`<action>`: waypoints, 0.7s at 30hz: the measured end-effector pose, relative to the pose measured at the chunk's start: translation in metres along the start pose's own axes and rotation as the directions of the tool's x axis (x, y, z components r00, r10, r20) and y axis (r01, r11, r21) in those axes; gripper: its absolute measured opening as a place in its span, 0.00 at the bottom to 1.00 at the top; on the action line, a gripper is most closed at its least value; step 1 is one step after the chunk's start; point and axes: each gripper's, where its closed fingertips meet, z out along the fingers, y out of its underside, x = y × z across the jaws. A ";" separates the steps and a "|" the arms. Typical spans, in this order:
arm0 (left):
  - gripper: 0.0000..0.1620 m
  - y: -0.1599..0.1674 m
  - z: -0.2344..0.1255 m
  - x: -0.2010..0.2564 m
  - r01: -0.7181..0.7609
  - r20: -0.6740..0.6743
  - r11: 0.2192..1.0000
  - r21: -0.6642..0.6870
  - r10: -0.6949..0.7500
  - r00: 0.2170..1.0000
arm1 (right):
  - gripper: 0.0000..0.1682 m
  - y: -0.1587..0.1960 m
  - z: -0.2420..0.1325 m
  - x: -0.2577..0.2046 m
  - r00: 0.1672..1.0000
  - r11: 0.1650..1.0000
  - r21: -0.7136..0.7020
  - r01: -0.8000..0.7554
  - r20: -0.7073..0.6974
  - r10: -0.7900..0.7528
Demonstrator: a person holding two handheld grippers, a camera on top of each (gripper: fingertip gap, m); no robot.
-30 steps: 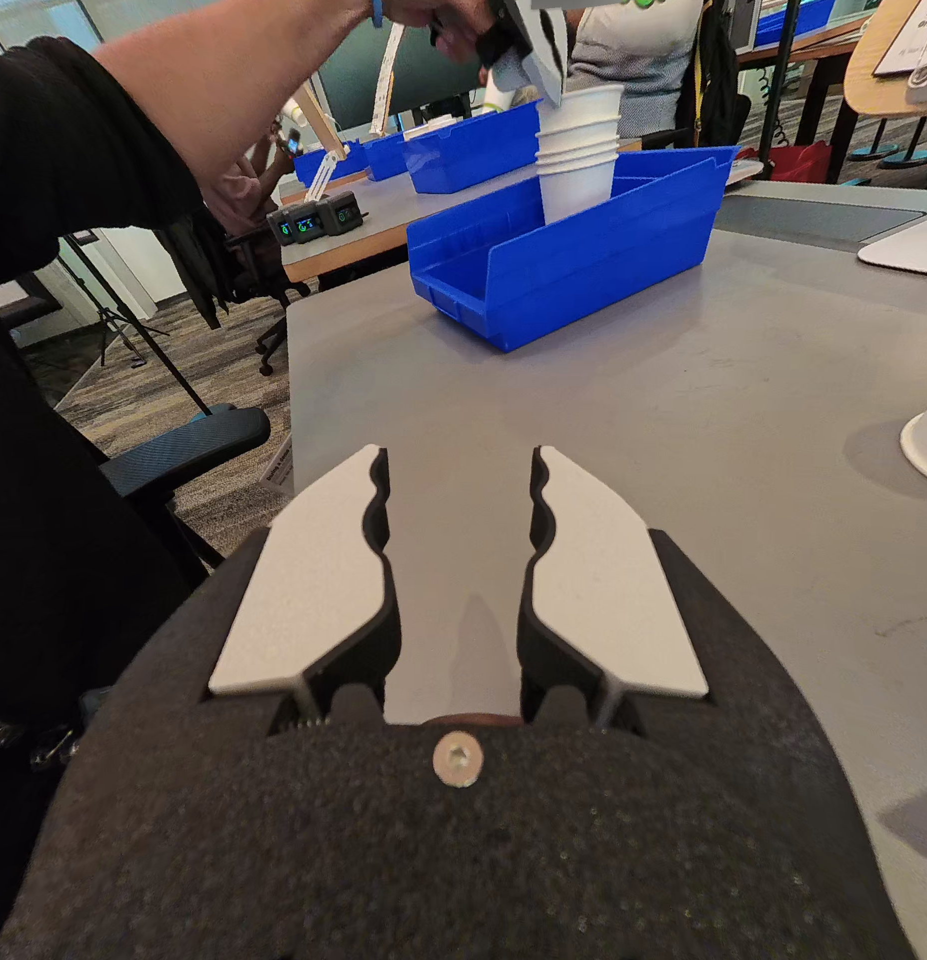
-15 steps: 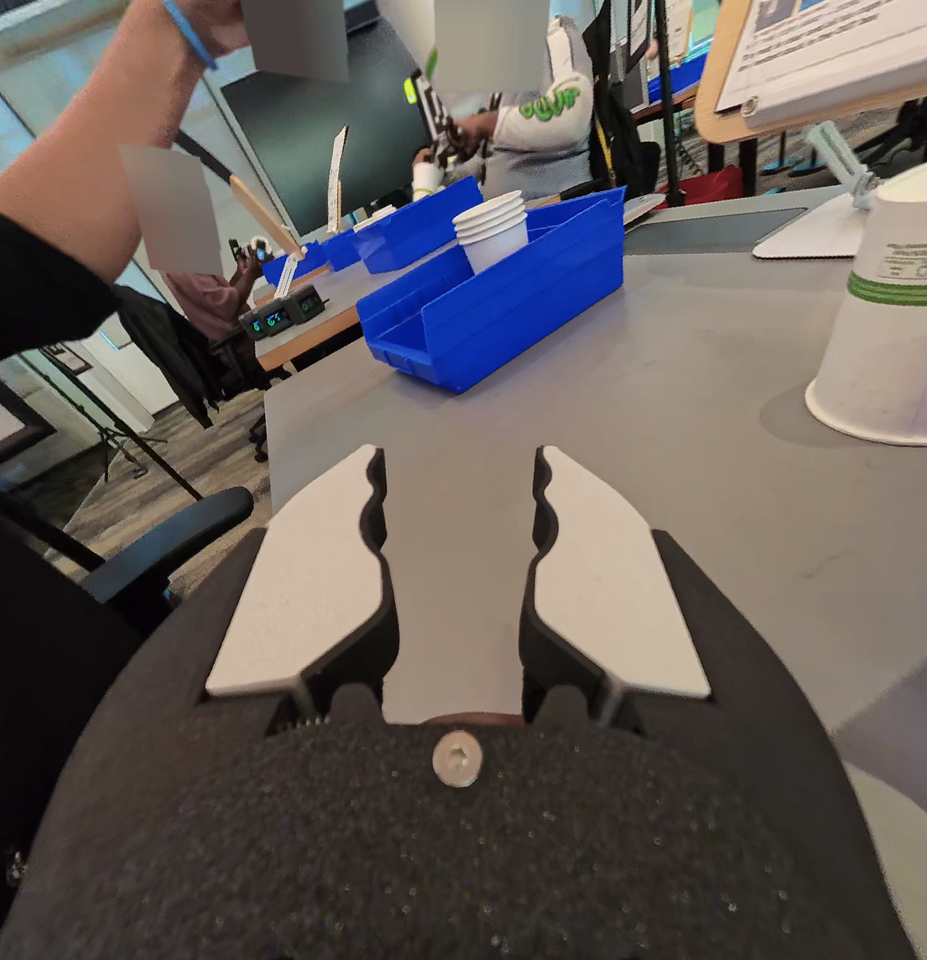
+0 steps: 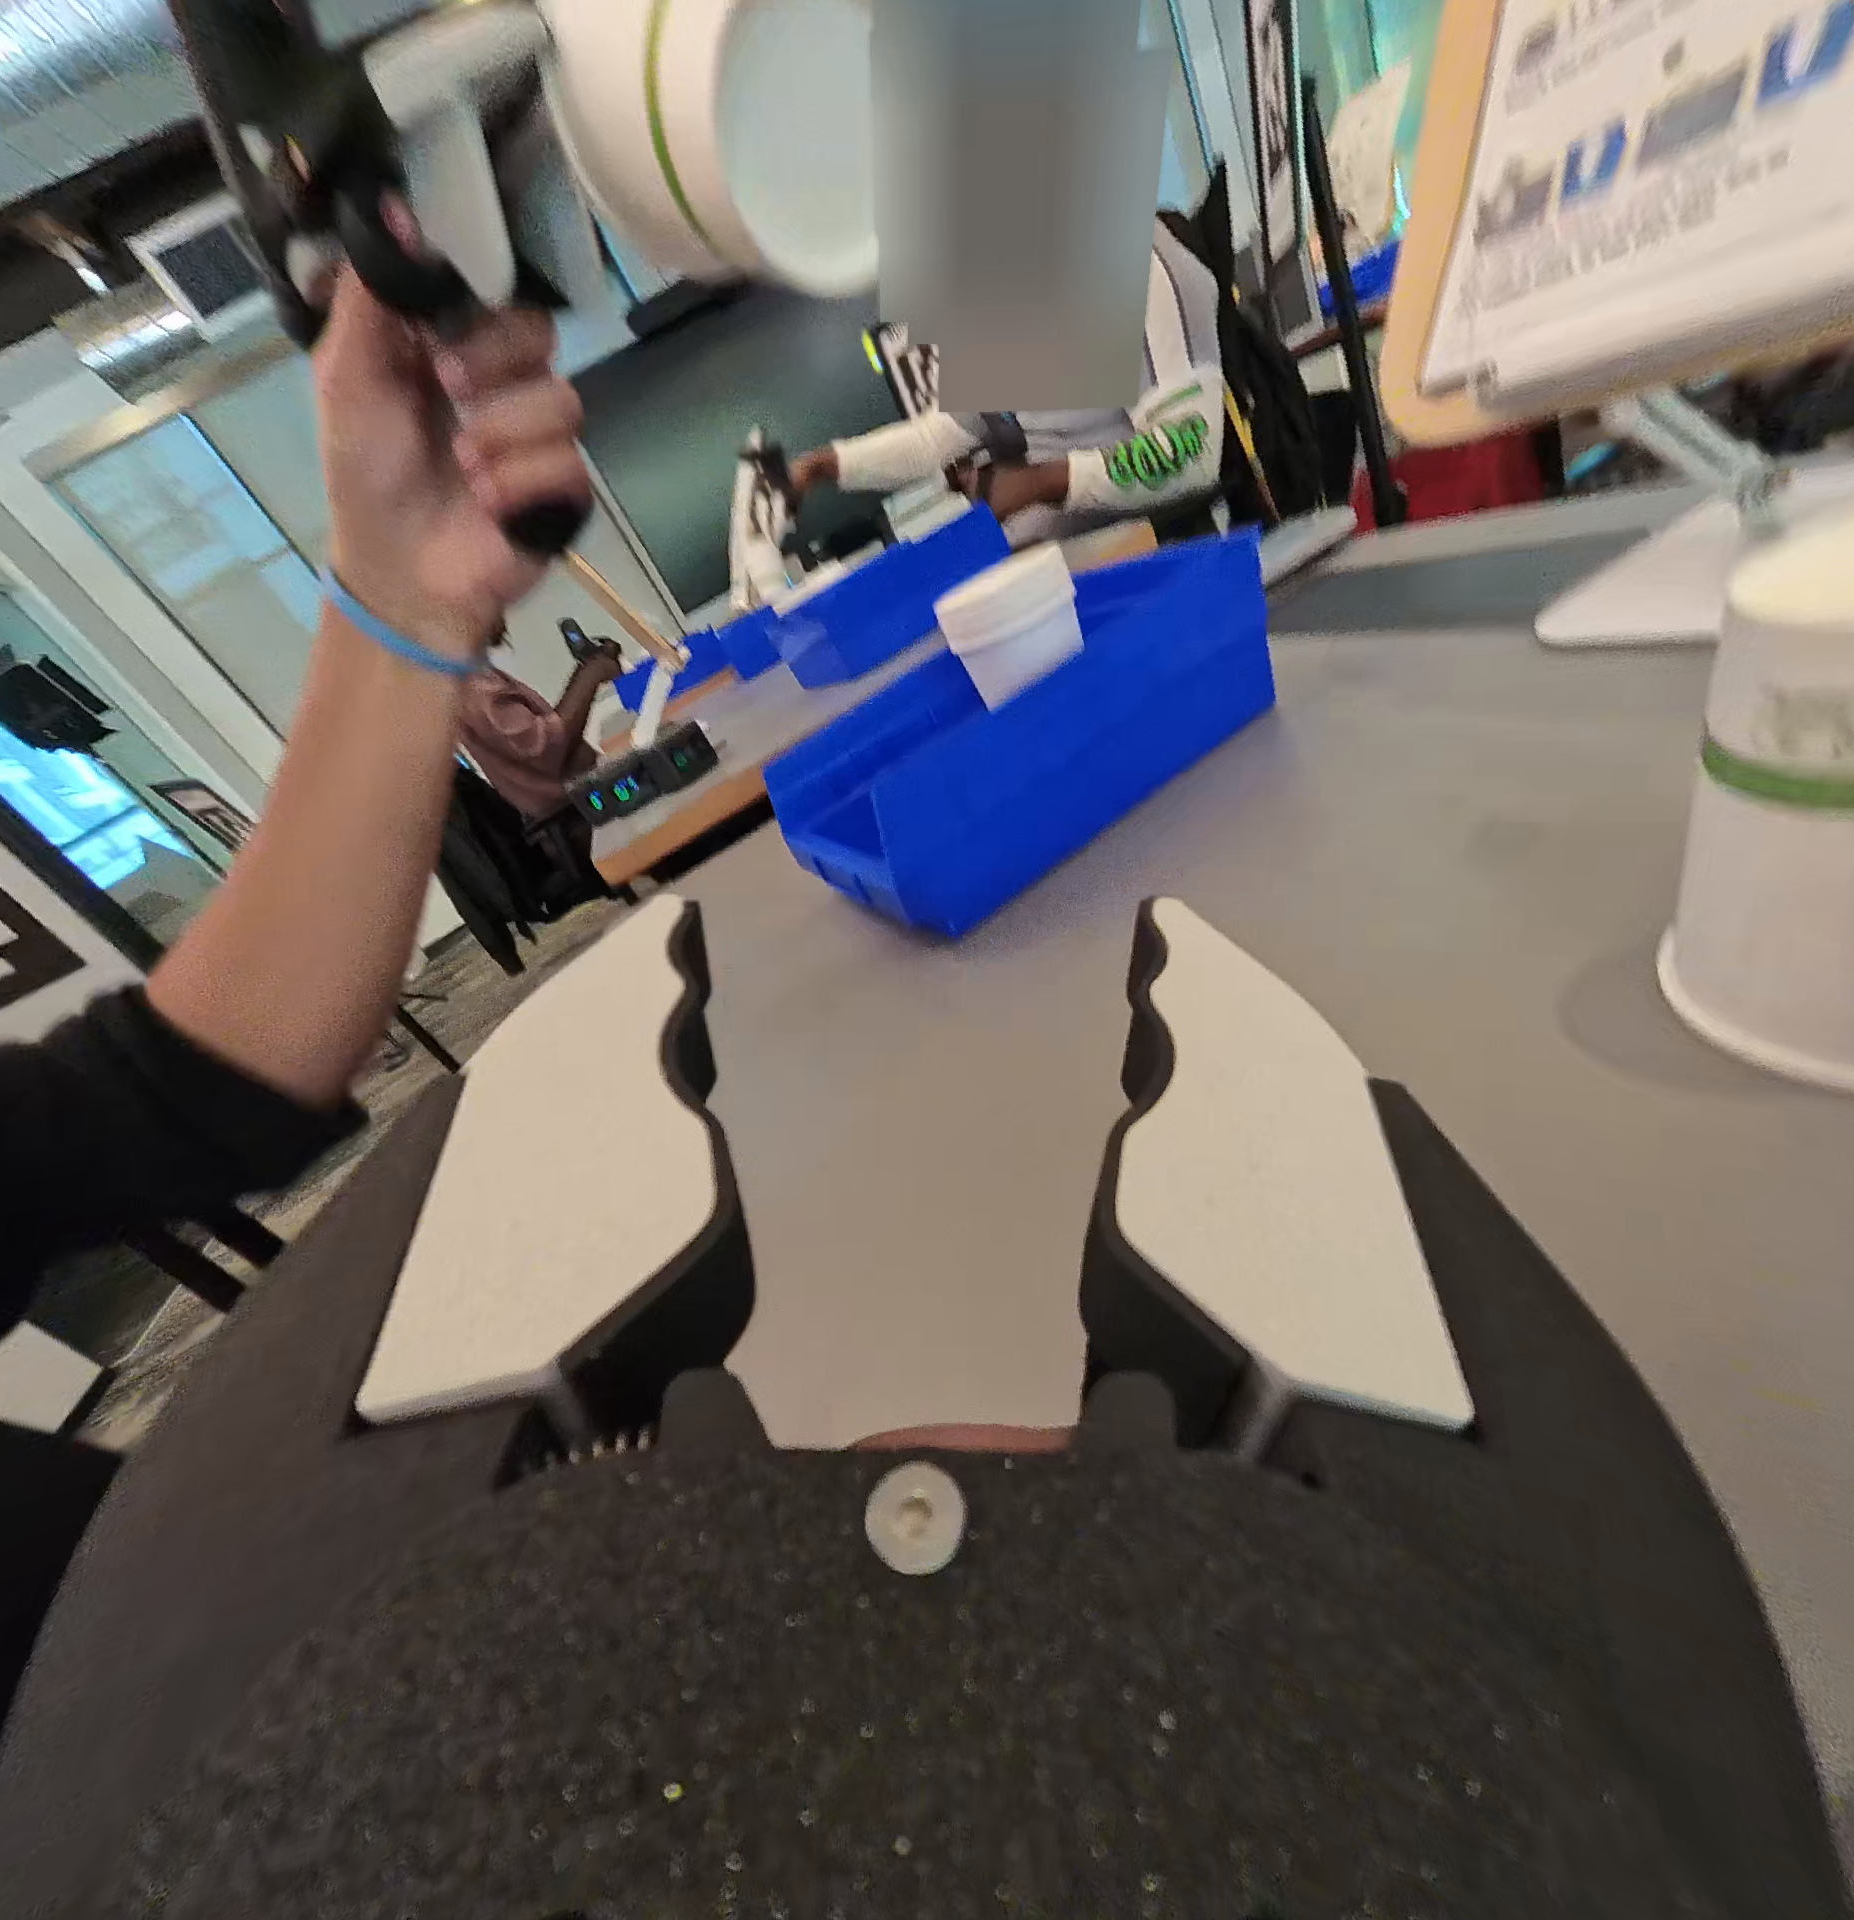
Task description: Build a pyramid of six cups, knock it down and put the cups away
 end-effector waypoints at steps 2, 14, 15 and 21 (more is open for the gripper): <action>0.01 0.015 0.015 0.023 0.102 -0.091 0.993 0.058 -0.096 0.991 | 0.49 -0.020 0.014 -0.006 0.999 0.999 0.041 0.026 0.043 -0.028; 0.01 0.086 0.088 0.093 0.196 -0.257 0.980 -0.025 -0.196 0.946 | 0.63 -0.059 0.045 0.003 0.942 0.923 0.270 -0.275 0.265 0.203; 0.01 0.091 0.091 0.096 0.199 -0.264 0.979 -0.036 -0.202 0.943 | 0.61 -0.062 0.042 0.006 0.947 0.923 0.283 -0.262 0.258 0.190; 0.01 0.111 0.097 0.102 0.232 -0.306 0.971 -0.059 -0.239 0.921 | 0.46 -0.055 0.033 0.012 0.960 0.944 0.248 -0.217 0.232 0.160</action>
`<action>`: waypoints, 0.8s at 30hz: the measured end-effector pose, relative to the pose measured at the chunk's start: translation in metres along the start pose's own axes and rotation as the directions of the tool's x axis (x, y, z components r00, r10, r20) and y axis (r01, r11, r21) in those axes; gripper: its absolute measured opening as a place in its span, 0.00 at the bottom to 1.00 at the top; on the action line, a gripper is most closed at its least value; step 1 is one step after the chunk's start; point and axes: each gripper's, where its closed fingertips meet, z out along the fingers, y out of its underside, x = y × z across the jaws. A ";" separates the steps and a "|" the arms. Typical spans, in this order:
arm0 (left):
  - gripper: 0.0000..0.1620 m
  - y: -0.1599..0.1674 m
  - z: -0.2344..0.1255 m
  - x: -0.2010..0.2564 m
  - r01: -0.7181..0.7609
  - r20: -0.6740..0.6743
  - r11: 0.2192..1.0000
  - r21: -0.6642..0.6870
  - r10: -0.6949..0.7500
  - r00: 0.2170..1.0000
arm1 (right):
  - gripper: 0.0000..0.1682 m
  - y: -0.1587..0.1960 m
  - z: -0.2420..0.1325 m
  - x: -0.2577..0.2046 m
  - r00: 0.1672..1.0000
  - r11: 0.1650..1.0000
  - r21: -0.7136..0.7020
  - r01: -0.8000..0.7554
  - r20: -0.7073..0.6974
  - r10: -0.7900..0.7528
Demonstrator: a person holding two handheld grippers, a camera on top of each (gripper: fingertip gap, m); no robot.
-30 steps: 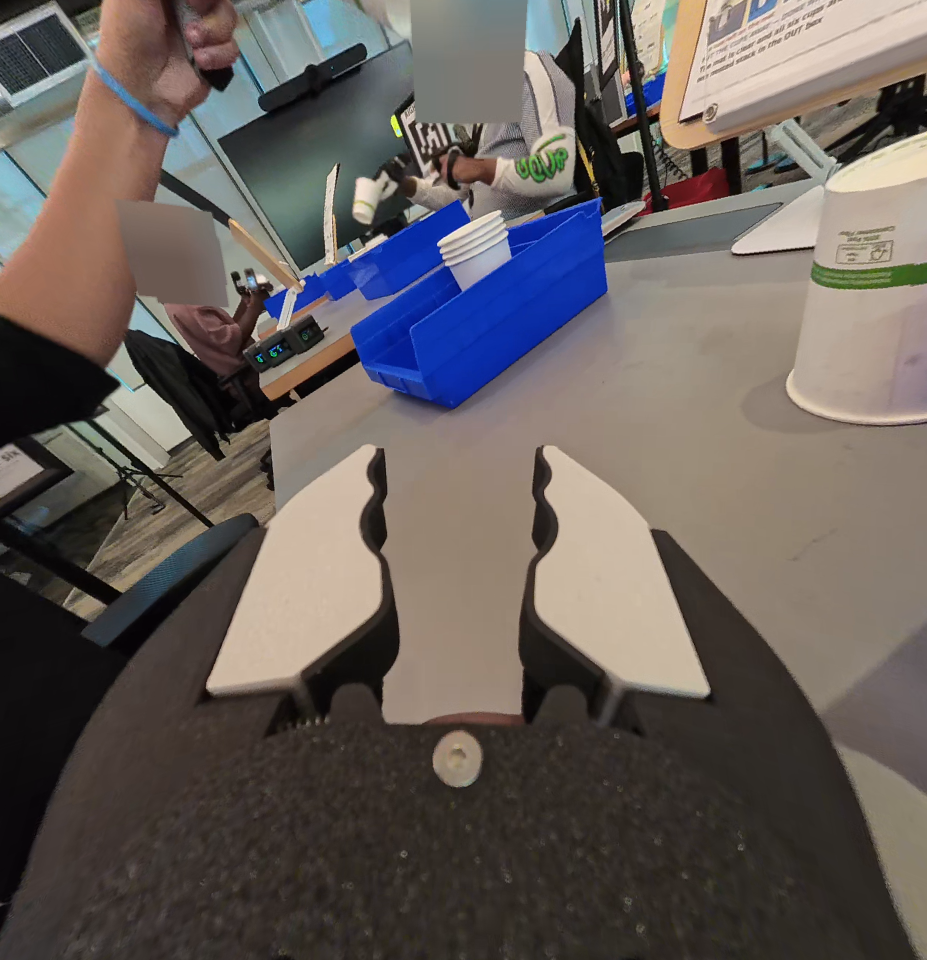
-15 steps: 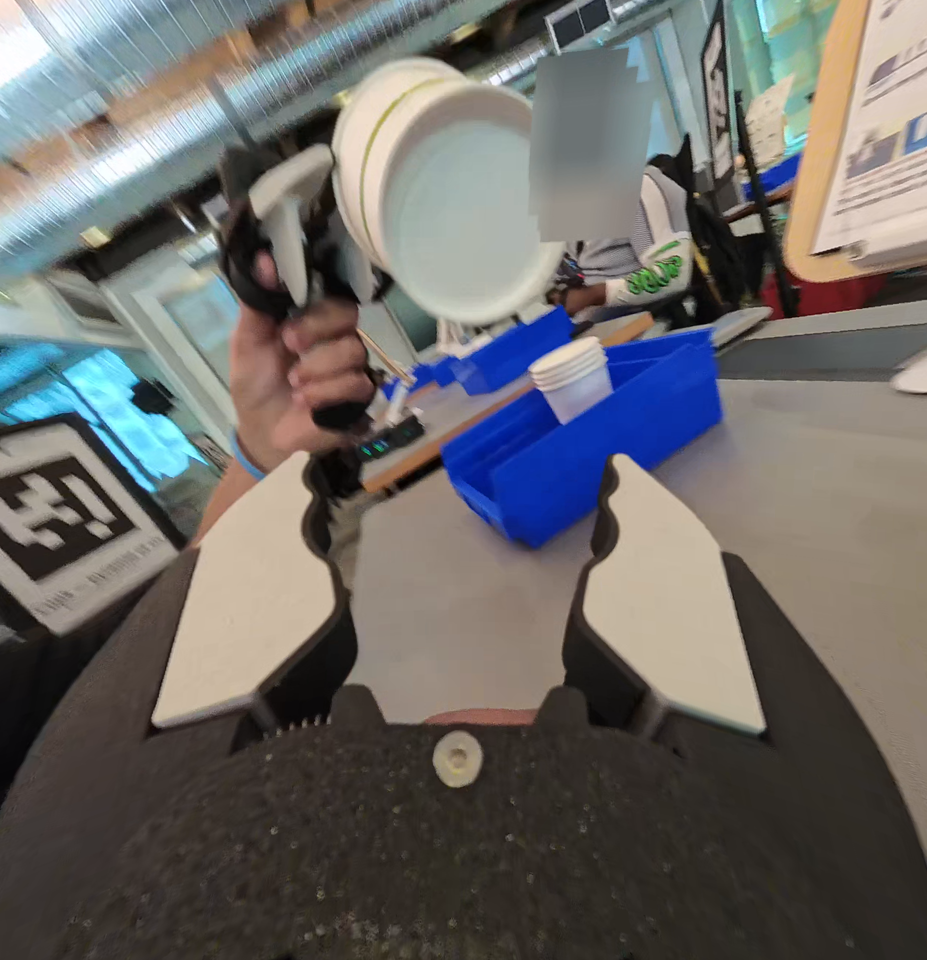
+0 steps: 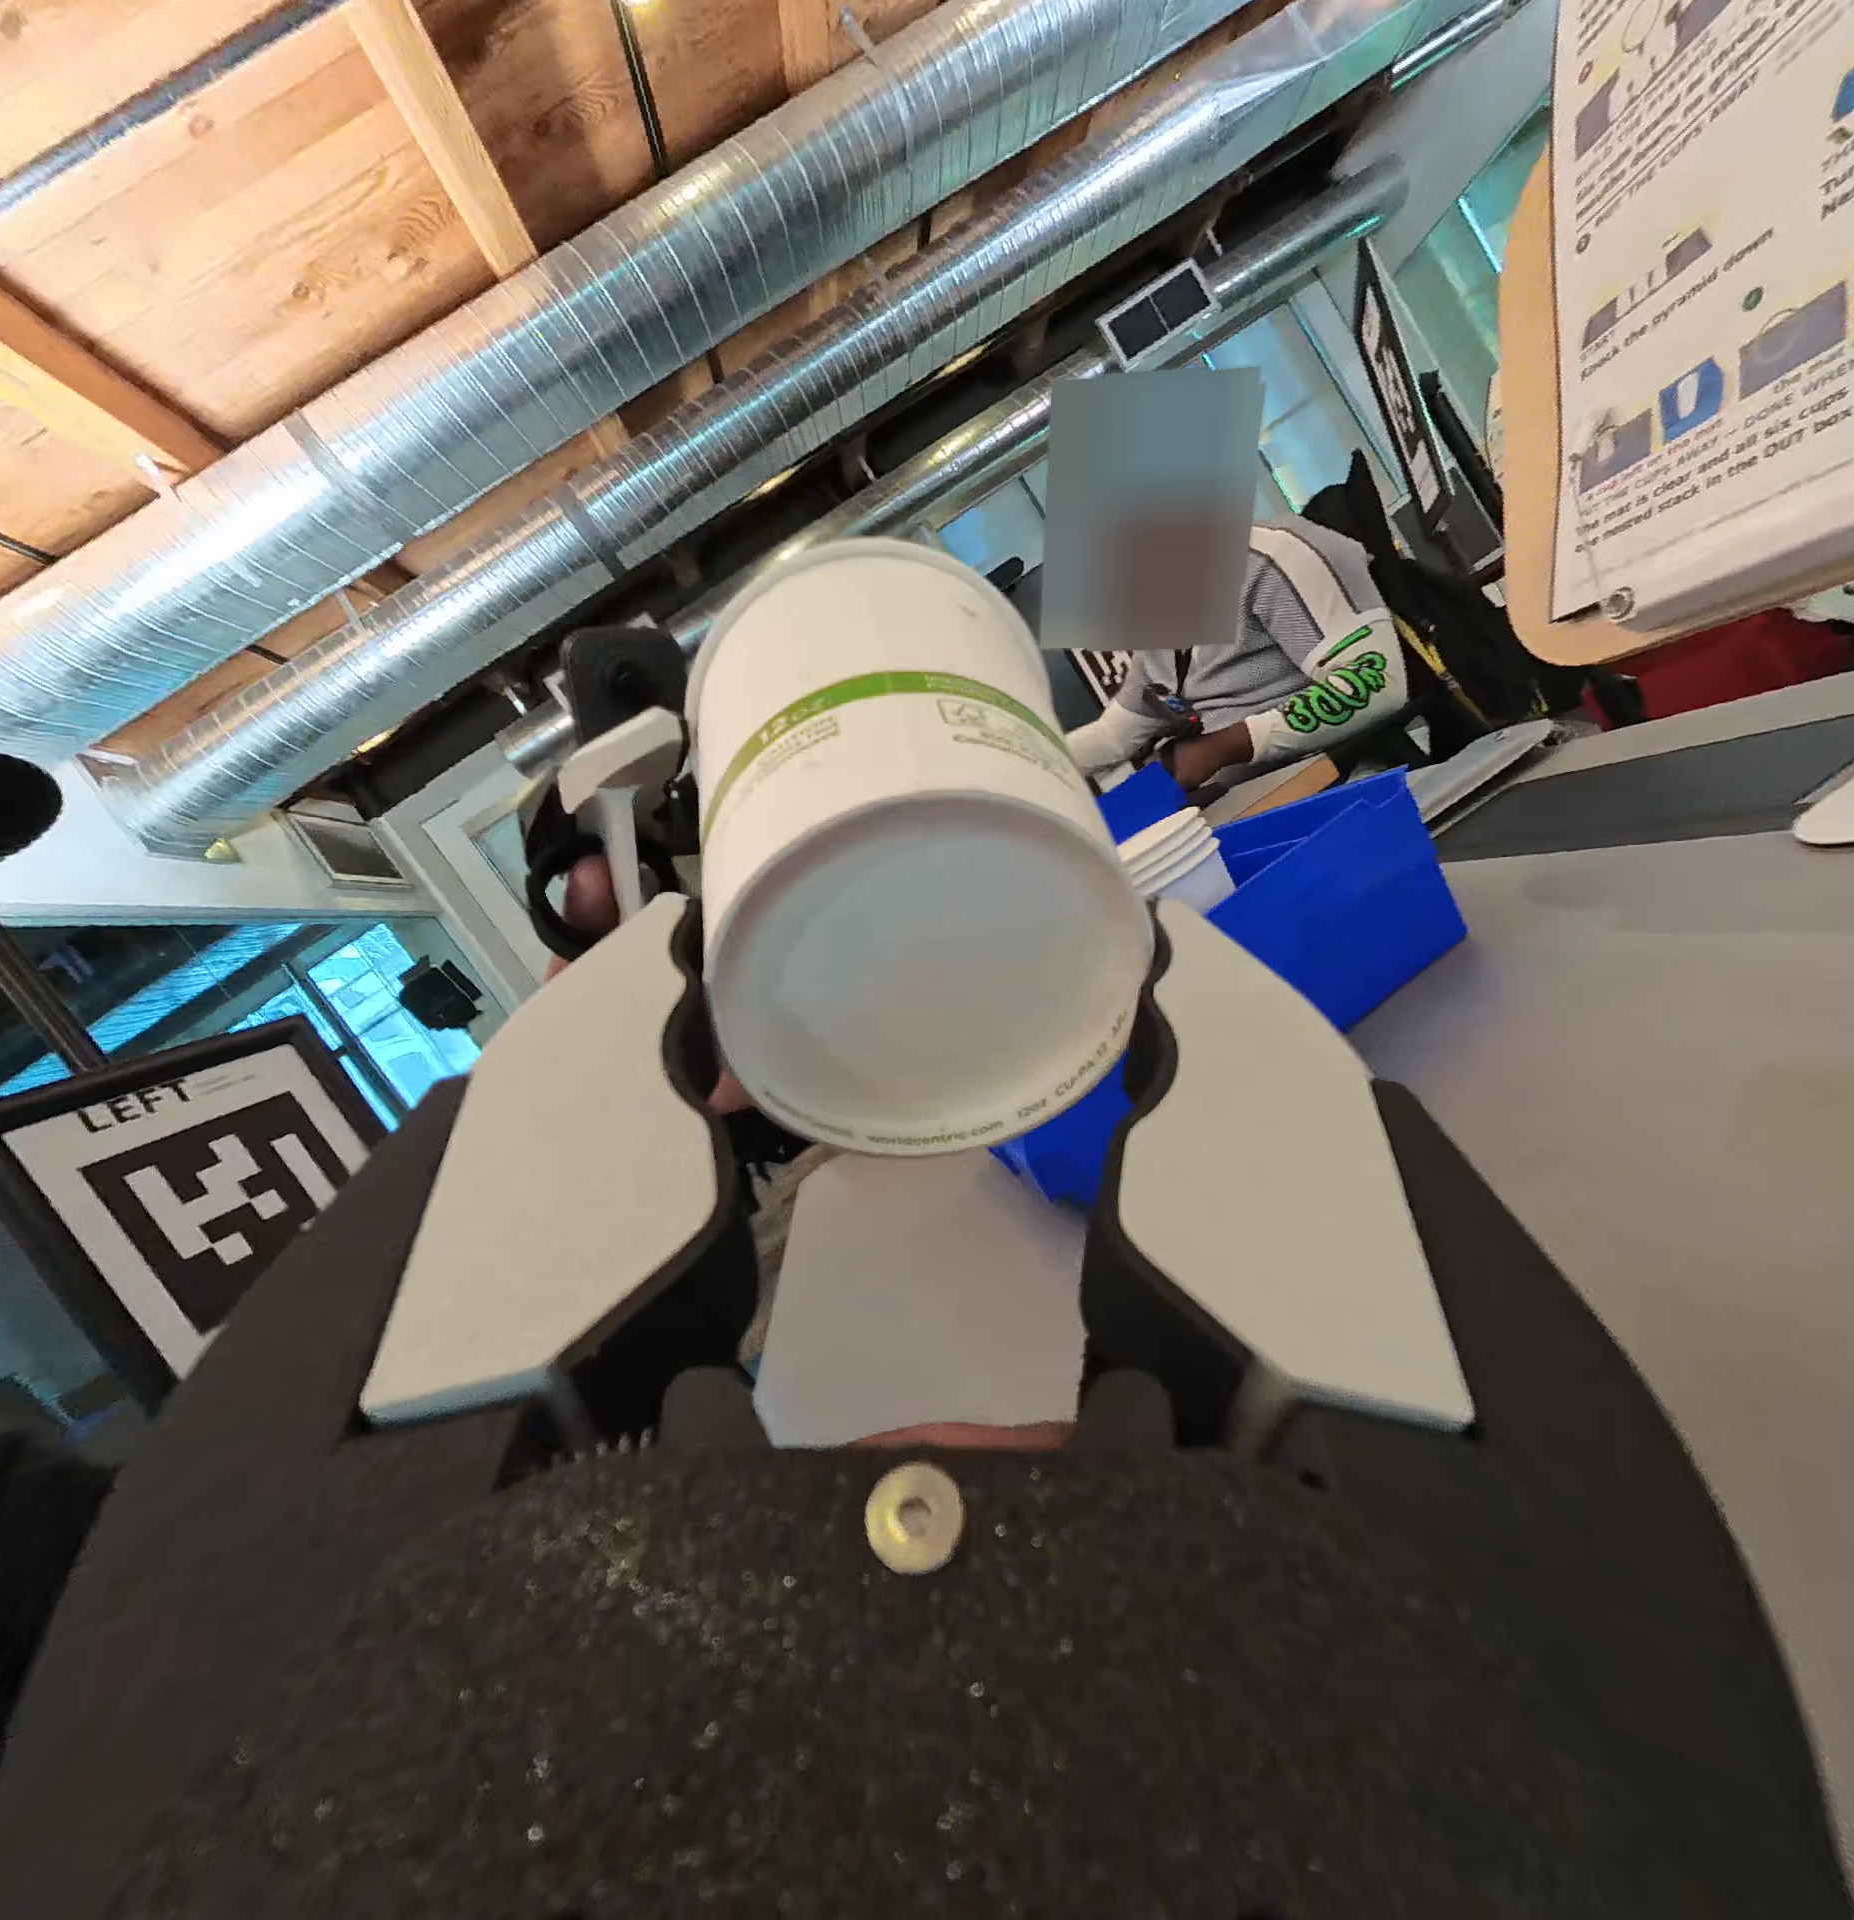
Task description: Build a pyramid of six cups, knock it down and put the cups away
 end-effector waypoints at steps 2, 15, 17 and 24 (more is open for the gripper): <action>0.02 0.004 -0.003 -0.004 0.007 0.011 1.000 -0.005 -0.007 1.000 | 0.46 0.002 -0.001 0.003 1.000 0.999 -0.029 0.017 -0.025 -0.017; 0.36 0.151 -0.060 -0.026 0.027 0.382 0.997 -0.067 0.000 0.924 | 0.46 -0.112 0.021 0.020 0.770 0.820 -0.401 0.408 -0.332 -0.545; 0.36 0.158 -0.054 -0.022 0.046 0.360 0.996 -0.077 -0.015 0.933 | 0.46 -0.115 0.044 0.036 0.689 0.675 -0.630 0.384 -0.291 -0.663; 0.35 0.185 -0.041 -0.025 0.030 0.311 0.974 -0.223 0.042 0.950 | 0.46 -0.067 0.082 0.125 0.606 0.004 -1.000 0.026 0.013 -0.795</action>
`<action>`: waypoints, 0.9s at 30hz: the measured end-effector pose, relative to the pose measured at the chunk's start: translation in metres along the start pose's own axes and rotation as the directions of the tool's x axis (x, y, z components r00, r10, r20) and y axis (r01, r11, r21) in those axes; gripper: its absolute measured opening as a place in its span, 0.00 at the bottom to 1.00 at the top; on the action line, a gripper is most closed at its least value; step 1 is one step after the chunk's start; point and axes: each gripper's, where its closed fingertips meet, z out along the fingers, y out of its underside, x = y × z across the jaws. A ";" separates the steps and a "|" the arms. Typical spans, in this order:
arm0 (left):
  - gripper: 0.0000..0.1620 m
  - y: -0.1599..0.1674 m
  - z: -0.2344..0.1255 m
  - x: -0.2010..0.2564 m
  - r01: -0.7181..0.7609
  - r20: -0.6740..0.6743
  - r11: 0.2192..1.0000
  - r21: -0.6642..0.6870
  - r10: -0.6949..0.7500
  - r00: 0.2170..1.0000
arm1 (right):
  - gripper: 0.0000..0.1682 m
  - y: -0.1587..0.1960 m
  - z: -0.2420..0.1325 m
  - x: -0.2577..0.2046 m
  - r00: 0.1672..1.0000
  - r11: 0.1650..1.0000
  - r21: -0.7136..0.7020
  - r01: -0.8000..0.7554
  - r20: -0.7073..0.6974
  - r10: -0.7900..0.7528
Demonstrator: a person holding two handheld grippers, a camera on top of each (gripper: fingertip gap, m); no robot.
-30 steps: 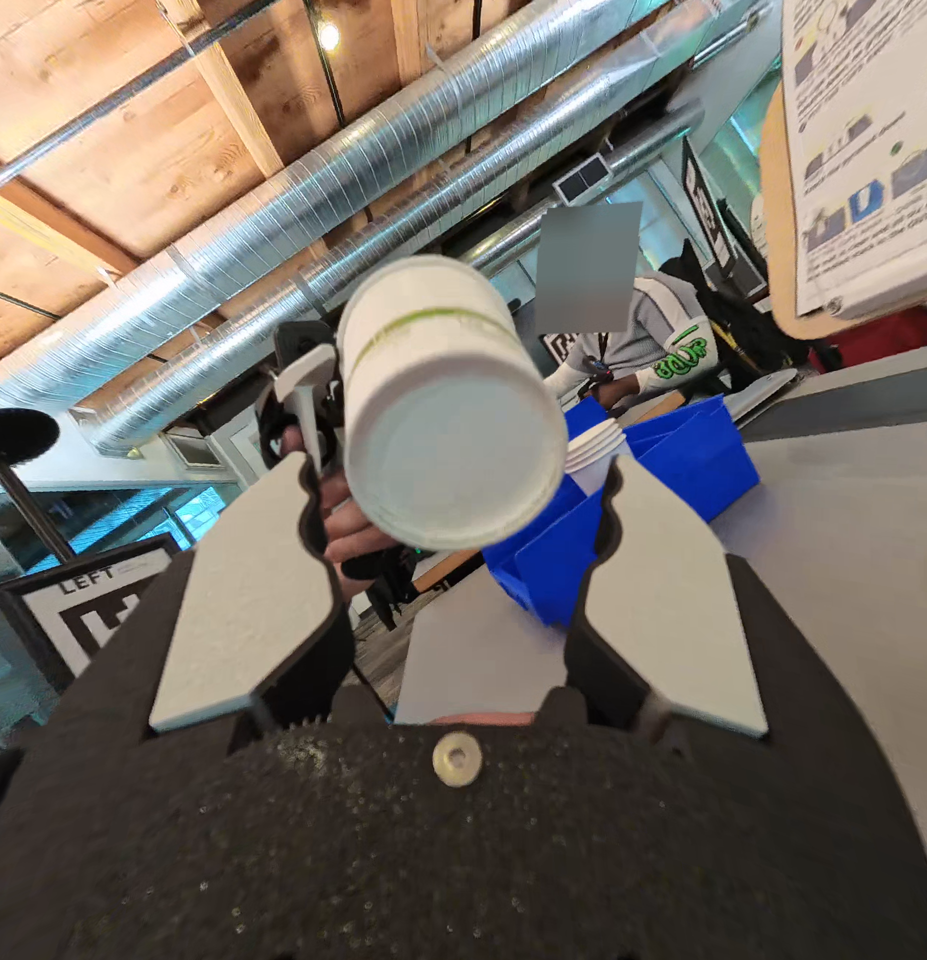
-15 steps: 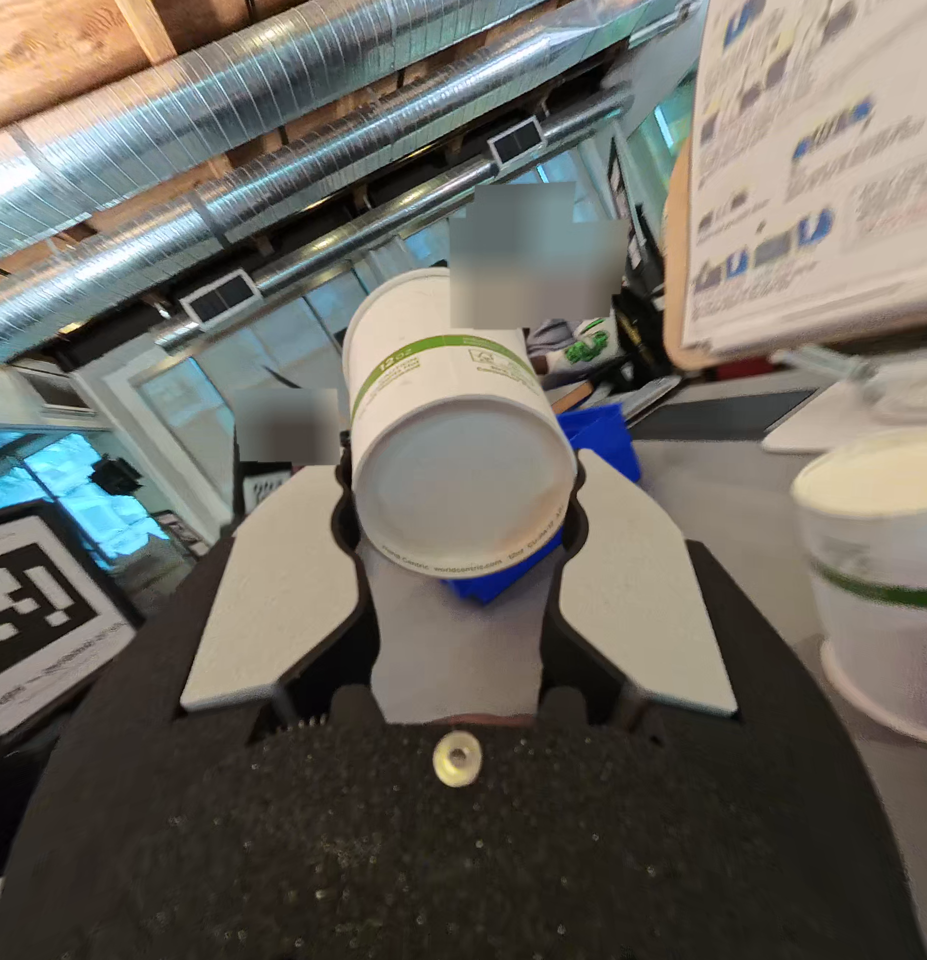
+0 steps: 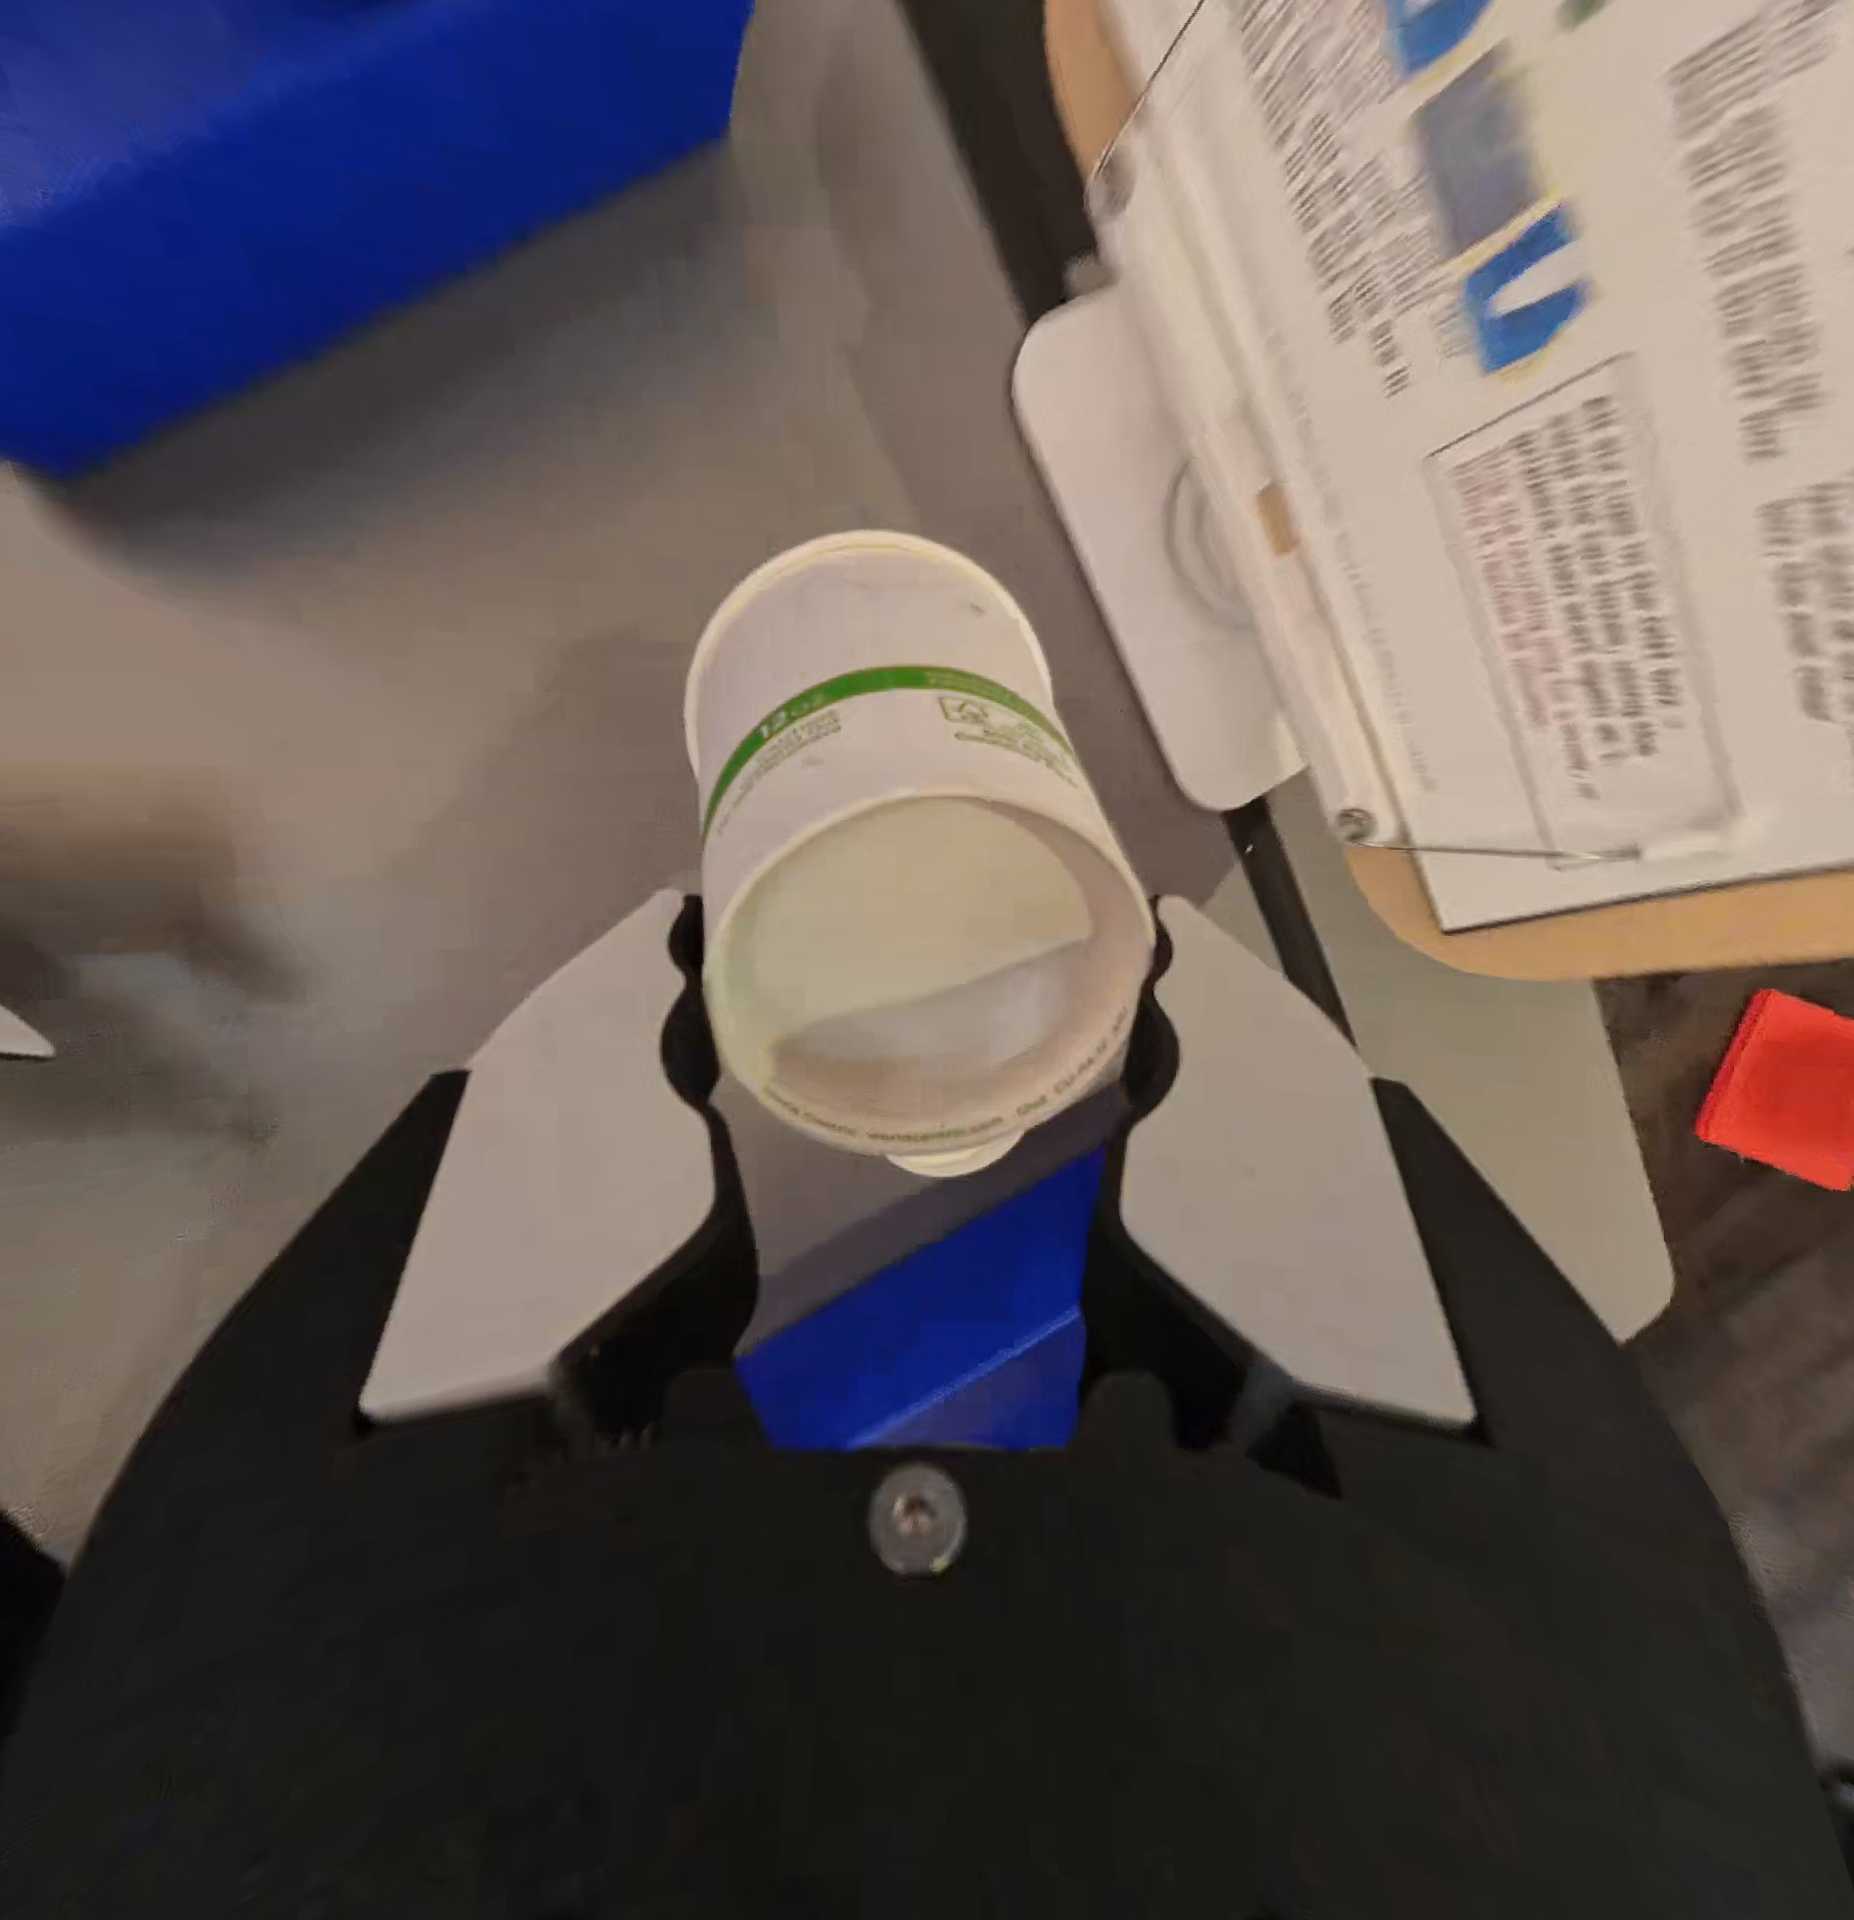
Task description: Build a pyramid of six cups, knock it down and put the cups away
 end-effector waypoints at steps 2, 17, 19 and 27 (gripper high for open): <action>0.34 -0.002 -0.002 0.011 0.042 -0.080 0.999 0.012 -0.041 0.996 | 0.46 0.002 0.030 -0.002 0.998 0.991 -0.132 0.033 0.055 -0.026; 0.34 -0.003 -0.003 0.016 0.126 -0.170 0.992 -0.009 -0.126 0.977 | 0.46 0.035 0.120 -0.040 0.980 0.894 -0.414 0.169 0.169 -0.107; 0.34 -0.002 -0.002 0.018 0.113 -0.173 0.993 -0.012 -0.114 0.978 | 0.46 0.040 0.123 -0.038 0.982 0.889 -0.428 0.159 0.158 -0.099; 0.34 0.005 0.002 0.022 0.115 -0.188 0.992 -0.046 -0.122 0.975 | 0.46 0.046 0.123 -0.042 0.980 0.886 -0.435 0.164 0.173 -0.096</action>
